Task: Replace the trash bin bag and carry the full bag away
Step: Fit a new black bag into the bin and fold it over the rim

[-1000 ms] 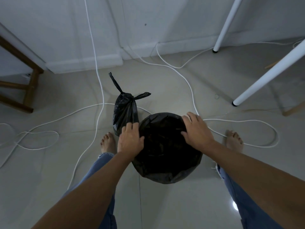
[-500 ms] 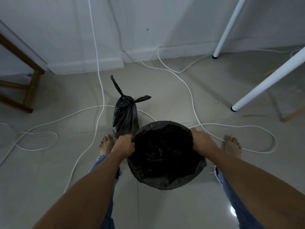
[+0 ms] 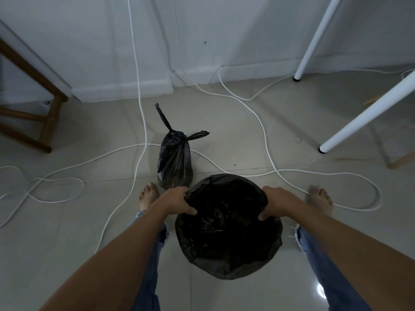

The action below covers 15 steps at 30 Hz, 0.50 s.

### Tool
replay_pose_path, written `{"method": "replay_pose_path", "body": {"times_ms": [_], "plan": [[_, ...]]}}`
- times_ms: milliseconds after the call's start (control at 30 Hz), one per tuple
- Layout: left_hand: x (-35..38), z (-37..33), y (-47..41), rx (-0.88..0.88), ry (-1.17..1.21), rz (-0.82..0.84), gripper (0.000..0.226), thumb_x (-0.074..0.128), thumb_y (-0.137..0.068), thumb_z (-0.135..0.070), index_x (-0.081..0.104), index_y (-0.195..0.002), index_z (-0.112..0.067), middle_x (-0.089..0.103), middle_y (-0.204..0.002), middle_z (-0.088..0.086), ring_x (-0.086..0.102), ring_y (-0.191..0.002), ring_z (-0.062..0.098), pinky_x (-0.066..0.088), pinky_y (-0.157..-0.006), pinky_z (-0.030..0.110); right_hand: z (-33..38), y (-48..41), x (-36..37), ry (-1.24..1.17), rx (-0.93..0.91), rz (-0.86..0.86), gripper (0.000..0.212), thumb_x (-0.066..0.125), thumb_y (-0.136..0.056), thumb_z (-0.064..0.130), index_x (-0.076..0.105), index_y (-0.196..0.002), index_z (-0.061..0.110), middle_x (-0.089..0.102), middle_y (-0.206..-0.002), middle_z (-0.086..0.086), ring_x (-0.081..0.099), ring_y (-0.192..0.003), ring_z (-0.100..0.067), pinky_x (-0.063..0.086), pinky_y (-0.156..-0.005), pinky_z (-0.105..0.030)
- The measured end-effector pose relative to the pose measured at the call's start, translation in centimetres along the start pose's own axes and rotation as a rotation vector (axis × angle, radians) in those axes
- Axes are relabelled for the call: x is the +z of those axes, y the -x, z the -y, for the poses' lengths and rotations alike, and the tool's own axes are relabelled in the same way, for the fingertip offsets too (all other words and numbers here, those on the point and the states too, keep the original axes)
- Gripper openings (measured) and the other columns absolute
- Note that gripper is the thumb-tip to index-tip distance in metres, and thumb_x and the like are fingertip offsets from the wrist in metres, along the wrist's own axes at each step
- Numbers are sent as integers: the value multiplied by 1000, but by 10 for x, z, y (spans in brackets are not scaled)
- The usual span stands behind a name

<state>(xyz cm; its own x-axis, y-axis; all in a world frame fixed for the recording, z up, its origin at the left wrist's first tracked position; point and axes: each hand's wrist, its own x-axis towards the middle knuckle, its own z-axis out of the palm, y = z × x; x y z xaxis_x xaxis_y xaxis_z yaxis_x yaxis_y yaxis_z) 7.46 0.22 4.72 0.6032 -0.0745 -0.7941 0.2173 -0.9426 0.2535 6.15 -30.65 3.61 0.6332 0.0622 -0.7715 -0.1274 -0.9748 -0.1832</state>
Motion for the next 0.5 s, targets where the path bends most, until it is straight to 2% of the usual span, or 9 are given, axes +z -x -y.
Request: {"method": "replay_pose_path", "body": {"times_ms": [33,100,167,233,300,367,433,500], "plan": [[-3,-2,-1,11,42,-1,86,80,-81,-44,41,-151,-14,46,-154,8,47,-139,26,41,-109,32,1,-2,-5,-3,-14,19,83,83,-53,48,44,-121,21,58,-123,-9,57,-113,-30,48,-87,-37],[-6,-7,-5,52,152,-70,83,75,-84,-50,41,-152,-16,49,-152,6,48,-139,24,38,-111,31,9,-8,-15,-84,-75,-32,93,79,-57,55,39,-135,25,56,-132,-8,55,-120,-29,46,-97,-38],[-7,-13,-12,55,233,-161,68,69,-90,-48,48,-147,-16,57,-144,6,54,-133,23,39,-108,29,23,-21,-20,-182,-151,-137,78,70,-75,53,39,-141,25,56,-136,-8,53,-124,-27,43,-101,-36],[-8,-18,-19,53,197,-202,50,65,-95,-38,59,-138,-14,65,-131,8,59,-127,25,43,-103,28,38,-34,-22,-193,-192,-217,55,59,-87,45,46,-137,24,59,-132,-9,54,-121,-28,43,-101,-35],[-7,-21,-23,97,100,-204,21,63,-96,-24,72,-107,-9,68,-103,10,65,-112,30,47,-88,29,47,-41,-20,-123,-196,-252,38,55,-91,34,55,-127,23,61,-125,-14,57,-114,-32,46,-94,-35],[-6,-23,-24,129,22,-222,16,61,-95,-17,67,-81,-12,68,-92,13,67,-100,33,51,-82,34,49,-43,-17,-33,-203,-291,27,53,-90,22,61,-115,18,62,-117,-18,60,-105,-36,48,-85,-35],[-4,-22,-27,163,-13,-242,17,60,-94,-17,64,-77,-18,70,-96,14,66,-99,34,55,-84,40,47,-40,-14,9,-192,-309,24,53,-87,15,62,-110,14,62,-114,-19,60,-102,-37,48,-82,-35],[-1,-23,-28,188,-33,-264,11,60,-94,-19,71,-91,-18,71,-104,12,66,-103,34,56,-88,43,44,-35,-11,25,-170,-284,23,53,-85,14,62,-107,12,61,-114,-20,60,-101,-37,48,-80,-33]]}}
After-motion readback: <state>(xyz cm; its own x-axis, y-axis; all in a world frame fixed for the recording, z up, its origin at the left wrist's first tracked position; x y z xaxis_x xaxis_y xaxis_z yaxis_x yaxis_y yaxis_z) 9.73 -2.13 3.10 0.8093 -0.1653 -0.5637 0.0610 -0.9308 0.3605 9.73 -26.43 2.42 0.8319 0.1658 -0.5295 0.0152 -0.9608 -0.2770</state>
